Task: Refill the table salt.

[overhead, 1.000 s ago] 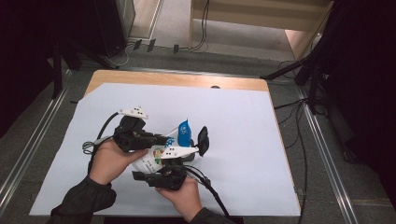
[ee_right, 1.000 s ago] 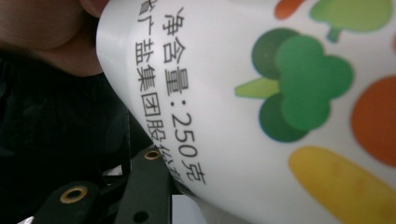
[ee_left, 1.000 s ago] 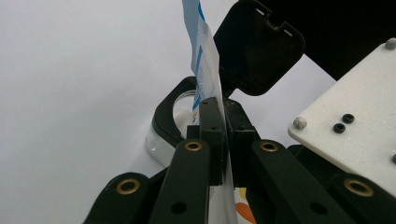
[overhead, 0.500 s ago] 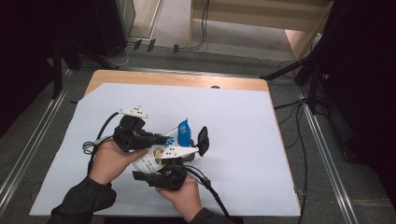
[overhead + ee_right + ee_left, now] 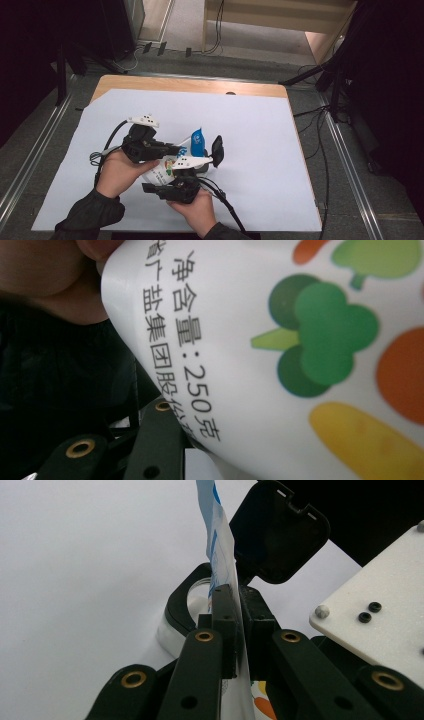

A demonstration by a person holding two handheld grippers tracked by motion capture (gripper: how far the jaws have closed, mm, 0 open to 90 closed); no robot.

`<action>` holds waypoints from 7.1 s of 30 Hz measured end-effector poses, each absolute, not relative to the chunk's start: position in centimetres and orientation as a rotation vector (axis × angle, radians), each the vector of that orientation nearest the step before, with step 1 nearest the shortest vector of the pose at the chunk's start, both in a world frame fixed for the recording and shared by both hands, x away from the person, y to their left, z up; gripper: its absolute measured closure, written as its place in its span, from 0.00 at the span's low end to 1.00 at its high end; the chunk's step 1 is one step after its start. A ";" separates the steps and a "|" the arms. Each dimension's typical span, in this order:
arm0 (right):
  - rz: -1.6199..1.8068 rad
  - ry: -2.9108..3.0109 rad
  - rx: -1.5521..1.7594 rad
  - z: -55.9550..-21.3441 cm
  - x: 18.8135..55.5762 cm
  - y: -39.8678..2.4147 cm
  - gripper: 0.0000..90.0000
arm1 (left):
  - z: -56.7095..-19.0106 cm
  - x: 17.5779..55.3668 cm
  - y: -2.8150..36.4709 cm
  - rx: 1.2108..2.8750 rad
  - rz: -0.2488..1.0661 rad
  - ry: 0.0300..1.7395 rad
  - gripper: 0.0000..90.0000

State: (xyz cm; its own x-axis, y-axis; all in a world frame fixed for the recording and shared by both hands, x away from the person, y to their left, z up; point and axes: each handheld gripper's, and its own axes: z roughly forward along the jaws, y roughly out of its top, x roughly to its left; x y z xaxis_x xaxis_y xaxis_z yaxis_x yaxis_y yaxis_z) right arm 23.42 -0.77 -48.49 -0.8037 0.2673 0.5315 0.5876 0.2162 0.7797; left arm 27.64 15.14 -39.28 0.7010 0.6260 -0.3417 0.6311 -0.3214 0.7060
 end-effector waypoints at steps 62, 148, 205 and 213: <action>-1.620 -2.183 -0.816 -48.3 23.5 -0.8 0.75 | -39.3 27.5 15.0 2.008 -0.006 0.952 0.94; -1.624 -2.149 -0.798 -48.2 23.7 -0.8 0.77 | -39.2 27.4 14.8 2.015 0.001 0.935 0.92; -1.623 -2.133 -0.823 -48.7 24.3 -1.3 0.77 | -39.5 27.8 13.7 2.041 0.031 0.911 0.92; -1.632 -2.116 -0.819 -48.4 24.2 -1.3 0.77 | -39.0 27.7 13.8 2.037 0.023 0.907 0.91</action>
State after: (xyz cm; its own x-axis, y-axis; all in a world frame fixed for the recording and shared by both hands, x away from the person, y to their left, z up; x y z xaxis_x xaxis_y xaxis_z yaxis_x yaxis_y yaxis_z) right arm 24.18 -1.32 -48.43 -0.7737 0.2316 0.5897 0.6292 0.1719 0.7580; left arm 27.68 13.76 -38.96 0.7333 0.6072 -0.3059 0.5906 -0.3461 0.7290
